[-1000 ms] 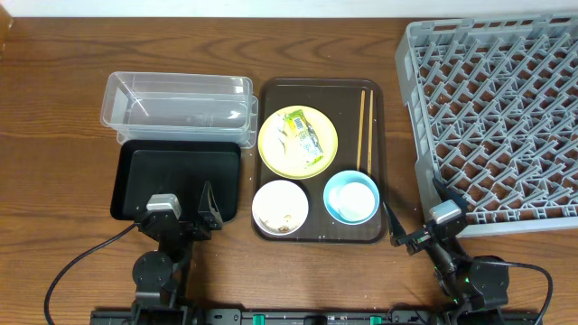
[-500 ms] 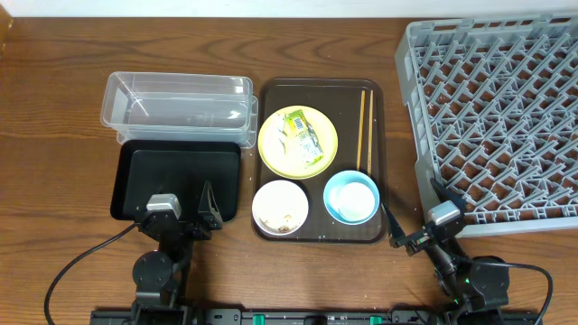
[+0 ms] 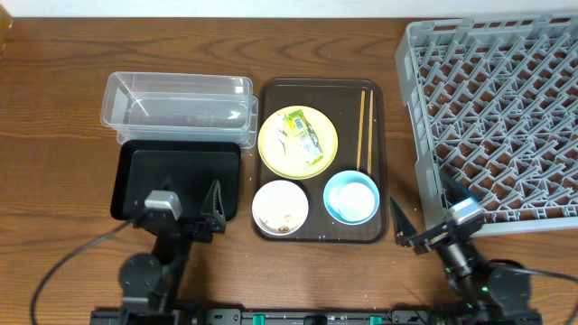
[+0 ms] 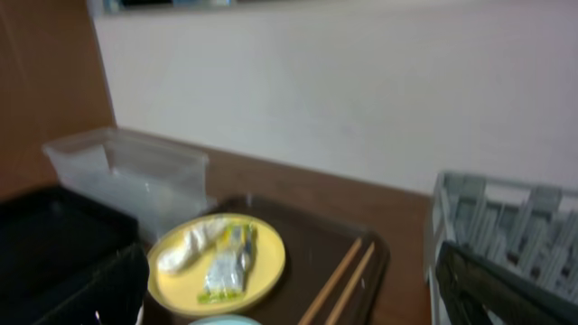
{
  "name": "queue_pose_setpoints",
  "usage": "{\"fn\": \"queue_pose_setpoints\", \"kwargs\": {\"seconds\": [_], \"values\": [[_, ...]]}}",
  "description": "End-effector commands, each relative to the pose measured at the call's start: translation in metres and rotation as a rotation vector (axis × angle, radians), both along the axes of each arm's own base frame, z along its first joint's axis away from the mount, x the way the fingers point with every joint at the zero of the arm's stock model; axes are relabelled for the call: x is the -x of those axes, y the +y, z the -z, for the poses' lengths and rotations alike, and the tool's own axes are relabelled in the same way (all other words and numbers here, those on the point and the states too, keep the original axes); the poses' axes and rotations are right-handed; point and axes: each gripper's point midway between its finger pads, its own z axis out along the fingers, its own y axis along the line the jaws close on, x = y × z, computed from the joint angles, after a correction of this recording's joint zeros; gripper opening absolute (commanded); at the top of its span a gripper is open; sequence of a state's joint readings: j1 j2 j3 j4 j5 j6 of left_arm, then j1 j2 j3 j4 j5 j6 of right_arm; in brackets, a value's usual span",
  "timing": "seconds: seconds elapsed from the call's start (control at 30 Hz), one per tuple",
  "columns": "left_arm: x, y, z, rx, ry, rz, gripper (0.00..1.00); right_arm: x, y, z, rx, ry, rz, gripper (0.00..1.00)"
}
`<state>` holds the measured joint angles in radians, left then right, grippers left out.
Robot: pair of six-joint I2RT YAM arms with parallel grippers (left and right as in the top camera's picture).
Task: Sort waste into correct bins and load items into the dishwasher rack
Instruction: 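Grasp the white paper cup from the blue bowl with the left gripper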
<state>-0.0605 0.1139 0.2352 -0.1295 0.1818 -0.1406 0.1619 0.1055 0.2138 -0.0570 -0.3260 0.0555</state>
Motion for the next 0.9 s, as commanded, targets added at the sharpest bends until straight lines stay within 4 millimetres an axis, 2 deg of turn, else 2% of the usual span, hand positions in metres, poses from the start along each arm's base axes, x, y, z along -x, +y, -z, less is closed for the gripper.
{"fn": "queue_pose_setpoints", "kwargs": {"seconds": [0.0, 0.1, 0.27, 0.4, 0.5, 0.63, 0.73, 0.87], "values": [[0.003, -0.016, -0.047, 0.022, 0.05, 0.094, 0.95, -0.002, 0.001, -0.042, -0.028, 0.062, -0.006, 0.99], [-0.002, -0.031, -0.058, 0.039, 0.217, 0.182, 0.95, -0.015, 0.007, -0.049, 0.001, 0.236, -0.027, 0.99], [-0.012, -0.062, -0.074, 0.106, 0.48, 0.354, 0.95, -0.043, 0.013, -0.045, 0.045, 0.563, -0.032, 0.99], [-0.015, -0.093, -0.095, 0.215, 0.547, 0.549, 0.95, -0.066, 0.016, -0.041, 0.07, 0.72, -0.029, 0.99], [-0.018, -0.109, -0.098, 0.27, 0.561, 0.664, 0.95, -0.067, 0.025, -0.022, 0.048, 0.858, -0.067, 0.99], [-0.022, -0.129, -0.072, 0.25, 0.671, 0.691, 0.95, -0.074, 0.027, -0.005, 0.022, 0.941, -0.058, 0.99], [-0.022, -0.146, -0.034, 0.118, 0.783, 0.629, 0.95, -0.08, 0.011, -0.001, -0.086, 1.003, 0.085, 0.99], [-0.015, -0.178, 0.01, -0.081, 0.875, 0.573, 0.95, -0.081, -0.009, -0.008, -0.179, 1.006, 0.188, 0.99]]}}
